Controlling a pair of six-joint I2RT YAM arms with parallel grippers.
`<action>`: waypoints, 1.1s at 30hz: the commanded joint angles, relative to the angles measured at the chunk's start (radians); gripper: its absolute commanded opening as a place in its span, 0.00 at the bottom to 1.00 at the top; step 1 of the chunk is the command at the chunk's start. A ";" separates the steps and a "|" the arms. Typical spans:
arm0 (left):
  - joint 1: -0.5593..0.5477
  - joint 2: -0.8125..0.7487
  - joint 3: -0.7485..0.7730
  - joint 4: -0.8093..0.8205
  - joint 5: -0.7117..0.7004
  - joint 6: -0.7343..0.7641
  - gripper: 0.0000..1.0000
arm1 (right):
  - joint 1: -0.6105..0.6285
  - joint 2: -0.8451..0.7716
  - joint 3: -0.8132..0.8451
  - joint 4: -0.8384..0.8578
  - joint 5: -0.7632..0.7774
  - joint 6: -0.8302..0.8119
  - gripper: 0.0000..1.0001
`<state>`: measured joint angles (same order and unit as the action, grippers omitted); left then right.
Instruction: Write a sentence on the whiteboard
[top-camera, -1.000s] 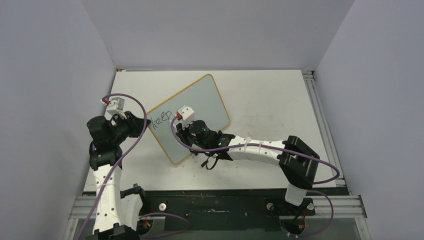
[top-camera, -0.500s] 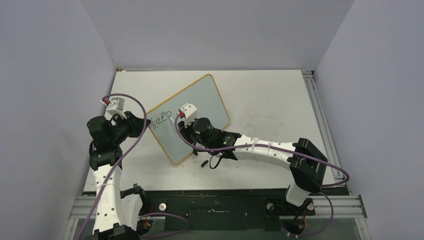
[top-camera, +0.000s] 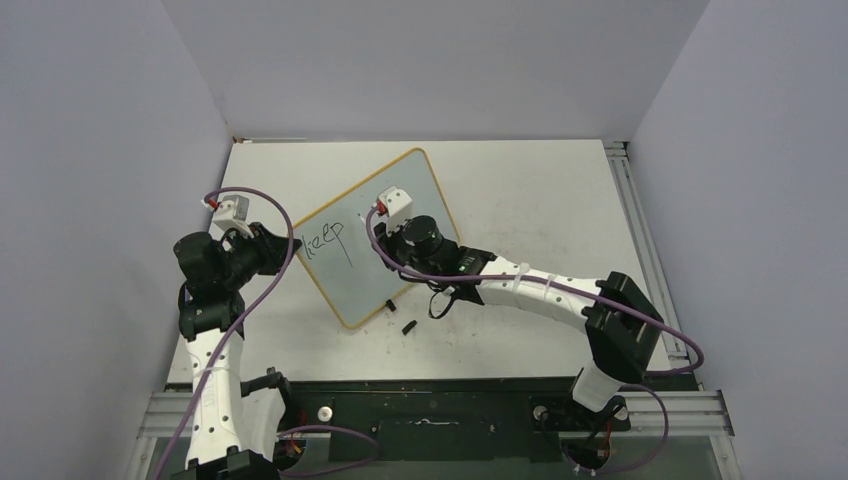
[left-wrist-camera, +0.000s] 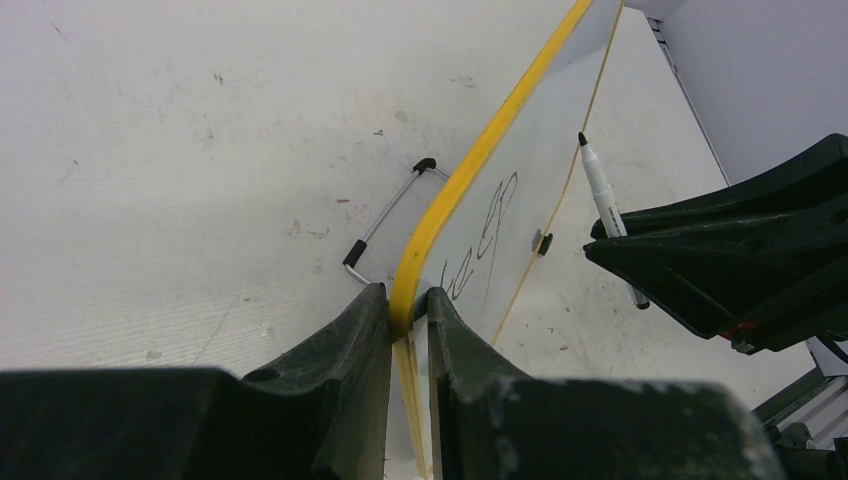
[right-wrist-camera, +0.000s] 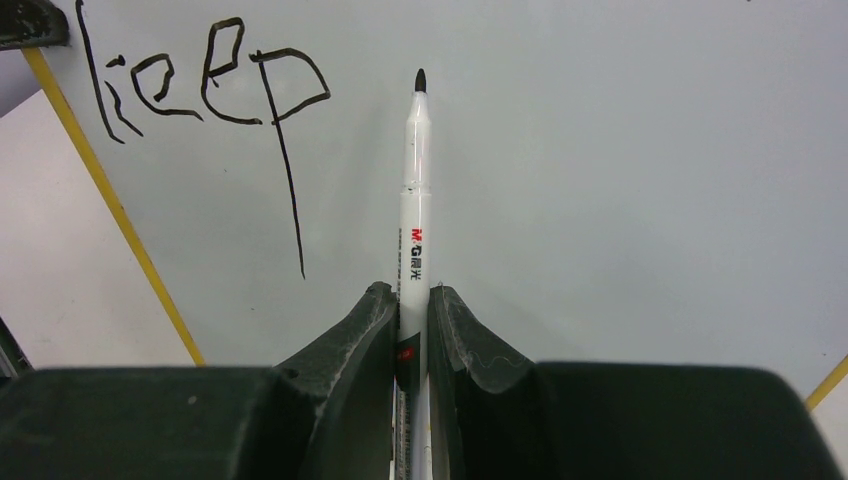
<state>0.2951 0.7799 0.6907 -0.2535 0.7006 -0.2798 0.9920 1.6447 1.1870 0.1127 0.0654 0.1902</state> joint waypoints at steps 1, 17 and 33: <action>0.004 -0.003 0.036 -0.008 -0.026 0.028 0.00 | 0.000 0.016 0.015 0.019 -0.018 -0.014 0.05; 0.004 -0.005 0.036 -0.007 -0.023 0.028 0.00 | -0.016 0.071 0.052 -0.007 -0.009 -0.002 0.05; 0.003 -0.003 0.035 -0.006 -0.023 0.027 0.00 | 0.006 0.086 0.058 -0.002 -0.034 -0.031 0.05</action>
<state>0.2955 0.7799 0.6907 -0.2546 0.6994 -0.2787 0.9882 1.7172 1.2186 0.0879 0.0433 0.1806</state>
